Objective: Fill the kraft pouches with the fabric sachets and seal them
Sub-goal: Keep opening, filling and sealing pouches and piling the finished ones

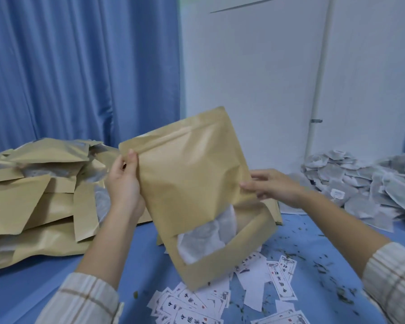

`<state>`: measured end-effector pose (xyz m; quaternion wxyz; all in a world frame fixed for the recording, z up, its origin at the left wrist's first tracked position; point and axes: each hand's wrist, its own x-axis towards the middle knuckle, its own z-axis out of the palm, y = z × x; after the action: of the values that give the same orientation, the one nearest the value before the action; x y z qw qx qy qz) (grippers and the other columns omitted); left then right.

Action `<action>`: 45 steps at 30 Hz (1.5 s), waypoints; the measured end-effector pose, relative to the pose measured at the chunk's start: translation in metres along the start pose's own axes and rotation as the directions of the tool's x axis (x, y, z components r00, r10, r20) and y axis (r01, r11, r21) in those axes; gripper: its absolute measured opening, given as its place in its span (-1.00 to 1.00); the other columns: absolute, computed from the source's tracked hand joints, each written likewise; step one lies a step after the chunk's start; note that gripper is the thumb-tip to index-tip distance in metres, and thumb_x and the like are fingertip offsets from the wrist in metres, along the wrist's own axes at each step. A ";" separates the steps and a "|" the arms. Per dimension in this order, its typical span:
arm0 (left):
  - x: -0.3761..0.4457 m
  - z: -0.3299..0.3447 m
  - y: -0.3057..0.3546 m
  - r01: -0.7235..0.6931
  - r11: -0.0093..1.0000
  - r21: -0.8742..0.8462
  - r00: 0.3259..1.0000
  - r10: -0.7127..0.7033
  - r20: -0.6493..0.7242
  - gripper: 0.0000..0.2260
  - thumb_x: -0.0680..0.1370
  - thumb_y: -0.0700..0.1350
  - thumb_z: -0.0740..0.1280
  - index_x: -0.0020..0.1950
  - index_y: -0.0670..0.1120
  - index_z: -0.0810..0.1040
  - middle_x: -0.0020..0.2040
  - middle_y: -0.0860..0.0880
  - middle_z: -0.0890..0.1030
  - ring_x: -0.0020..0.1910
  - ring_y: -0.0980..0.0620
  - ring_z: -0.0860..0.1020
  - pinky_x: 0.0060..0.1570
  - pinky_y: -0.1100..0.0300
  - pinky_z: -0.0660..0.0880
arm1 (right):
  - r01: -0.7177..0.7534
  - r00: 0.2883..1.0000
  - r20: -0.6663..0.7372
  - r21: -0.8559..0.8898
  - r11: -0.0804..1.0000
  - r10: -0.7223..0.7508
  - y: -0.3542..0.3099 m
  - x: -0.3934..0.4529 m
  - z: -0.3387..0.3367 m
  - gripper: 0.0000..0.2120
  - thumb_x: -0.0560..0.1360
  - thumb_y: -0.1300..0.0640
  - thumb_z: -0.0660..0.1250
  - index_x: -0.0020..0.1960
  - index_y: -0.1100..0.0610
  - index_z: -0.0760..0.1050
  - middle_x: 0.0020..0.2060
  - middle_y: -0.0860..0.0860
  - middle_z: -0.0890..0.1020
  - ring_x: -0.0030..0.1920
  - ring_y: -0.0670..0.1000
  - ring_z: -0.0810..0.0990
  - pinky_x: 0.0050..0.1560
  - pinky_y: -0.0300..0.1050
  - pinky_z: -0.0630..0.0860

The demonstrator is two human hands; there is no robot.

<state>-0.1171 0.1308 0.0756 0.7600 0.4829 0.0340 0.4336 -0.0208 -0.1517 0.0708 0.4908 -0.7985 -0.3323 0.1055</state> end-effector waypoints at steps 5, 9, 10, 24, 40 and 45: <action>-0.004 -0.015 -0.017 0.149 0.963 0.222 0.964 -0.192 0.183 -0.84 0.53 0.07 0.34 -0.05 0.00 0.52 -0.32 0.15 0.60 -0.37 0.21 0.57 -0.39 0.34 0.48 | 0.081 0.968 -0.249 0.151 0.985 -0.042 0.029 0.013 0.025 -0.88 0.52 0.17 0.32 -0.07 0.01 0.63 -0.37 -0.13 0.66 -0.38 -0.18 0.58 -0.40 -0.37 0.42; -0.021 -0.050 -0.044 0.332 0.726 0.603 0.622 -0.649 0.439 -0.63 0.42 0.04 0.46 0.18 -0.03 0.56 0.05 -0.04 0.67 -0.03 -0.15 0.66 -0.06 0.05 0.59 | 0.038 0.920 -0.390 0.191 0.981 0.040 0.049 0.021 0.041 -0.87 0.50 0.17 0.33 -0.13 0.04 0.65 -0.22 -0.01 0.70 -0.20 -0.02 0.64 -0.14 -0.12 0.53; -0.025 -0.056 -0.051 0.318 0.699 0.640 0.617 -0.665 0.421 -0.69 0.45 -0.04 0.45 0.18 -0.03 0.57 0.05 -0.06 0.67 -0.04 -0.15 0.66 -0.10 0.08 0.60 | 0.019 0.909 -0.410 0.204 0.979 0.068 0.053 0.022 0.046 -0.86 0.50 0.17 0.34 -0.16 0.05 0.66 -0.22 0.00 0.70 -0.19 -0.01 0.65 -0.10 -0.09 0.54; -0.011 -0.070 -0.054 0.714 0.698 -0.049 0.683 -0.679 0.269 -0.60 0.58 0.12 0.15 0.16 -0.17 0.53 -0.02 -0.16 0.63 -0.12 -0.12 0.64 -0.27 0.10 0.60 | -0.029 0.929 -0.218 0.760 0.649 0.298 0.049 0.031 0.098 -0.85 0.53 0.30 0.22 0.06 0.16 0.49 -0.34 0.04 0.68 -0.36 -0.01 0.66 -0.40 -0.12 0.58; 0.025 -0.056 -0.123 0.685 0.723 -0.087 0.728 -0.685 0.034 -0.76 0.64 -0.07 0.15 0.03 -0.18 0.53 -0.19 -0.17 0.61 -0.33 -0.05 0.60 -0.38 0.11 0.58 | -0.126 0.992 0.011 -0.088 0.988 0.128 -0.006 0.203 0.226 -0.37 0.56 -0.24 0.03 0.44 0.18 0.26 0.36 0.10 0.41 0.28 0.06 0.43 0.13 -0.16 0.33; 0.024 -0.058 -0.158 0.618 0.769 0.162 0.786 -0.605 -0.126 -0.79 0.57 -0.16 0.22 0.09 -0.22 0.57 -0.03 -0.23 0.64 -0.05 -0.15 0.63 0.05 -0.02 0.52 | -0.108 0.994 -0.051 -0.239 0.965 0.099 0.036 0.189 0.212 -0.47 0.59 -0.13 0.10 0.43 0.18 0.29 0.42 0.07 0.34 0.42 0.02 0.29 0.35 -0.17 0.19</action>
<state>-0.0301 0.1636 -0.0670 0.8072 0.5024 0.2568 0.1731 0.0329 0.1090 -0.0349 0.3901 -0.8704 -0.2910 0.0744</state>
